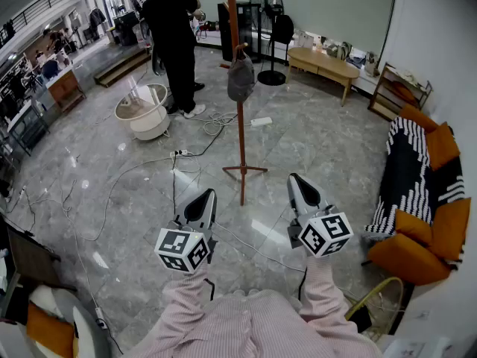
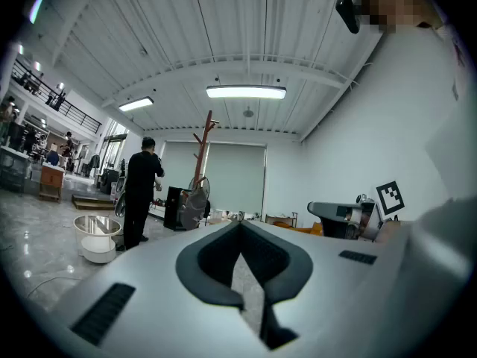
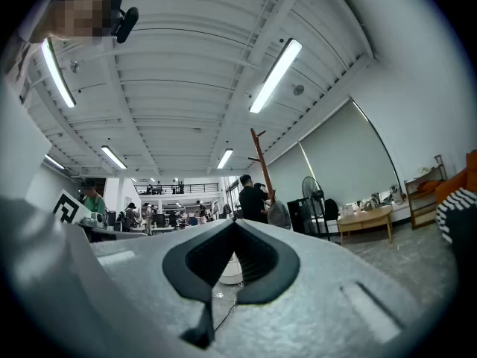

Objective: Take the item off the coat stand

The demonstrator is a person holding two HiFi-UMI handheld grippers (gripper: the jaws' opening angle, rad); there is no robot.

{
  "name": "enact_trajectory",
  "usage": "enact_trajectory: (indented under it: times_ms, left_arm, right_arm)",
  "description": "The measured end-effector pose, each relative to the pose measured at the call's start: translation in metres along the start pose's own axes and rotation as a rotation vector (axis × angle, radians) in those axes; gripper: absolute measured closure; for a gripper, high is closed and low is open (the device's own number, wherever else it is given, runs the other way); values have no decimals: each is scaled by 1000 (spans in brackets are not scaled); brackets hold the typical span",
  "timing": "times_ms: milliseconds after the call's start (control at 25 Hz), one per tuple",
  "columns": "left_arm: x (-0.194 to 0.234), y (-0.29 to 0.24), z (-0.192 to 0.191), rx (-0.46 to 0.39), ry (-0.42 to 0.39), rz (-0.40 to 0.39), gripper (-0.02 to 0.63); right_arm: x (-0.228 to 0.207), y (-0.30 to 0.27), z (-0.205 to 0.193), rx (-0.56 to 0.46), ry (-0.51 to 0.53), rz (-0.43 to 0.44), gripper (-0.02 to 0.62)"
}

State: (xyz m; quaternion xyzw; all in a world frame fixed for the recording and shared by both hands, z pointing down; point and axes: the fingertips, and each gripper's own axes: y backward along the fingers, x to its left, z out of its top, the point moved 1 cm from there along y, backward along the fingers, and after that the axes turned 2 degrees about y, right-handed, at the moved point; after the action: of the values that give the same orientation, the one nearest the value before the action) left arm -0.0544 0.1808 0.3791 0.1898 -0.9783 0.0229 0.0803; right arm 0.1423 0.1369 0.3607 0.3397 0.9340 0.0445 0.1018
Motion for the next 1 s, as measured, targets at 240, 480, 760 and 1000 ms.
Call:
enact_trajectory:
  times_ms: [240, 480, 760, 1000]
  left_arm:
    - [-5, -6, 0, 10, -5, -7, 604]
    - [-13, -10, -9, 24, 3, -3, 604]
    - [-10, -23, -15, 41, 27, 9, 604]
    - [-1, -40, -20, 55, 35, 7, 604]
  right_arm:
    - [-5, 0, -1, 10, -7, 4, 591]
    - [-9, 0, -8, 24, -17, 26, 591]
    - [-18, -9, -18, 30, -81, 23, 589]
    - [-25, -26, -29, 41, -99, 29, 576]
